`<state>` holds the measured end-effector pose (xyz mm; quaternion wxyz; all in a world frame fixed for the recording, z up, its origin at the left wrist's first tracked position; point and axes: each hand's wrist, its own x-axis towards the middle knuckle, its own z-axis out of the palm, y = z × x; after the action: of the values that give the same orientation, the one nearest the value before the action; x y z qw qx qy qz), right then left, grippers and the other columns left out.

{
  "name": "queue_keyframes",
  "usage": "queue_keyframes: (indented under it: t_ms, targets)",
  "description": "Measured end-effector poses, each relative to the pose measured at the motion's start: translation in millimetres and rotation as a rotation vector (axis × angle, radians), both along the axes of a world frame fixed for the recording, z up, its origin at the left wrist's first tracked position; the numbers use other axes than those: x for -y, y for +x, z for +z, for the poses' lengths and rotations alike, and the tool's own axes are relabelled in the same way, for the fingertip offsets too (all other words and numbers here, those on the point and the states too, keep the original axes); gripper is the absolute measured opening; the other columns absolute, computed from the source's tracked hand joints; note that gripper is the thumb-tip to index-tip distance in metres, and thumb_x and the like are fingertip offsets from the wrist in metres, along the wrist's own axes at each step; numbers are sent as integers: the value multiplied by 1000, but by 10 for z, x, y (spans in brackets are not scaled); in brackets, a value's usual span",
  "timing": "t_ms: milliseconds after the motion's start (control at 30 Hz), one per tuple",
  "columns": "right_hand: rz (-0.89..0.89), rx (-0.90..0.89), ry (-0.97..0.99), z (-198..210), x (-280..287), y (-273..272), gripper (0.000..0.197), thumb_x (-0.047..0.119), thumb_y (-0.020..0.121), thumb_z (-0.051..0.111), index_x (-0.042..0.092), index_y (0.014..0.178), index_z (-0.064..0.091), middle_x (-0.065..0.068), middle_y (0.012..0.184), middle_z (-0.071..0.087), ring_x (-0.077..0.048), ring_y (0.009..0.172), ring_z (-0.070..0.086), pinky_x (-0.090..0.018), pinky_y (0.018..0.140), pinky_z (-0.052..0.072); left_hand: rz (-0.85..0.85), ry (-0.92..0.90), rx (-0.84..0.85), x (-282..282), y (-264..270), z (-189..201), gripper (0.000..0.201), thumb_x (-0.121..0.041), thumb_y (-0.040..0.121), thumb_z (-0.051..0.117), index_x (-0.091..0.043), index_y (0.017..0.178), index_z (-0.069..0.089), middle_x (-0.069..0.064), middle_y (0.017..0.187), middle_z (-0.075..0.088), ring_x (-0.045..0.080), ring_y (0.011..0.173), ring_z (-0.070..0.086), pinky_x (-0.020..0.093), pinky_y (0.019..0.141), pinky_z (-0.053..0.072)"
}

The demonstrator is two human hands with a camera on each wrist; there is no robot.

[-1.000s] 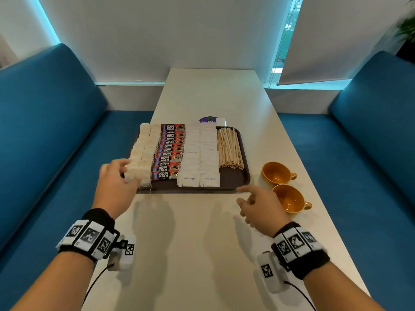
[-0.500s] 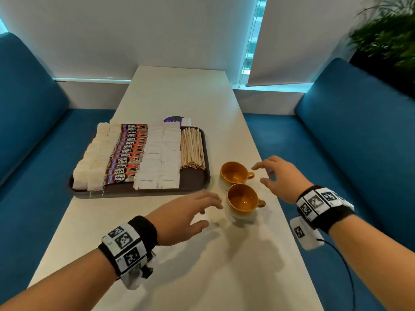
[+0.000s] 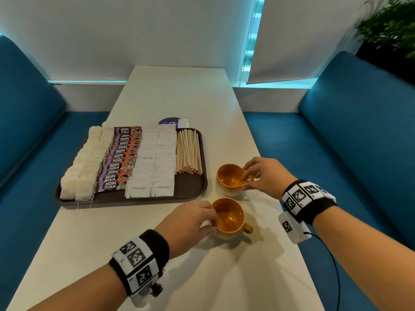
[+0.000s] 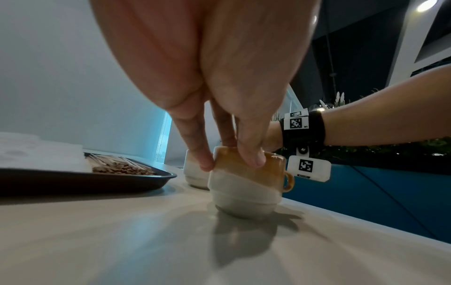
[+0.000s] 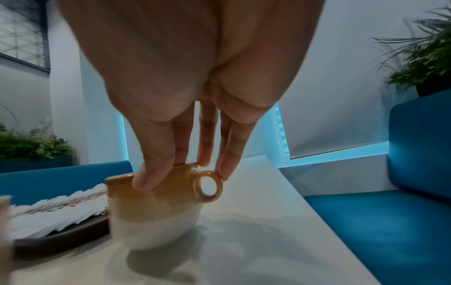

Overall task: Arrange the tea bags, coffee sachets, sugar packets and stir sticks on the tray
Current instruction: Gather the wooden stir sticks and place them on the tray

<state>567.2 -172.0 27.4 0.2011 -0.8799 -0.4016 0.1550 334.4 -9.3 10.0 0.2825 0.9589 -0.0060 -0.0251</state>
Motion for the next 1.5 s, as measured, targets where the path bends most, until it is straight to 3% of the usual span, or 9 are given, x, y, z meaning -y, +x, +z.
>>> queue_keyframes:
  t_ms: [167,333,667,800,933,1000,1333,1433,1500]
  targets:
    - [-94,22,22,-21,-230,137,17,35,78,87,29,92,79,8,103,64,-13,96,60,-29,85,51,83,-61,5,-182,-231,-2,10,-34,95,67,-37,103,72,-26,108,62,-5,103,54,20,96,47]
    - [-162,19,73,-48,-572,360,14,31,80,86,28,93,79,5,102,67,-14,96,60,-29,85,48,150,-62,-43,-268,-344,-2,15,-40,94,67,-40,108,72,-29,109,61,-10,105,49,15,96,45]
    - [-282,11,117,-112,-1139,923,20,32,80,85,26,99,79,0,105,70,-15,94,61,-28,78,46,71,-129,-80,-417,-331,-148,27,-54,91,64,-49,117,69,-45,104,54,-12,116,44,10,98,37]
    - [-312,62,143,-145,-1321,1079,23,34,81,84,26,102,80,-3,109,72,-13,90,60,-26,77,45,6,-178,-35,-486,-323,-257,54,-82,81,36,-57,125,55,-57,103,48,-15,120,42,4,97,34]
    - [-322,110,144,-168,-1484,1198,23,37,83,83,28,104,79,-4,114,73,-14,91,60,-27,78,48,53,-304,34,-557,-334,-306,37,-71,86,54,-54,117,63,-47,119,55,-11,118,53,8,99,41]
    - [-325,108,164,-184,-1548,1236,23,35,83,83,27,104,80,-4,112,73,-14,91,61,-28,79,49,27,-314,83,-575,-334,-341,44,-76,87,46,-50,119,62,-43,120,58,-10,117,55,9,99,42]
    - [-272,98,179,-158,-1589,1254,29,30,85,81,29,114,75,0,118,71,-15,105,62,-30,84,44,1,-307,83,-584,-291,-371,43,-74,88,48,-48,121,59,-51,117,51,-10,120,52,7,99,40]
    - [-245,99,217,-25,-1428,1074,37,36,86,80,32,121,70,2,129,64,-14,112,59,-31,88,42,96,-320,99,-540,-323,-219,26,-51,87,66,-49,113,66,-39,126,52,-6,121,53,9,97,43]
    - [-194,115,207,97,-1263,853,38,41,86,79,32,121,69,4,130,62,-12,112,59,-31,90,45,214,-320,155,-585,-374,-117,32,-34,87,76,-50,113,65,-33,122,56,-2,116,56,14,91,48]
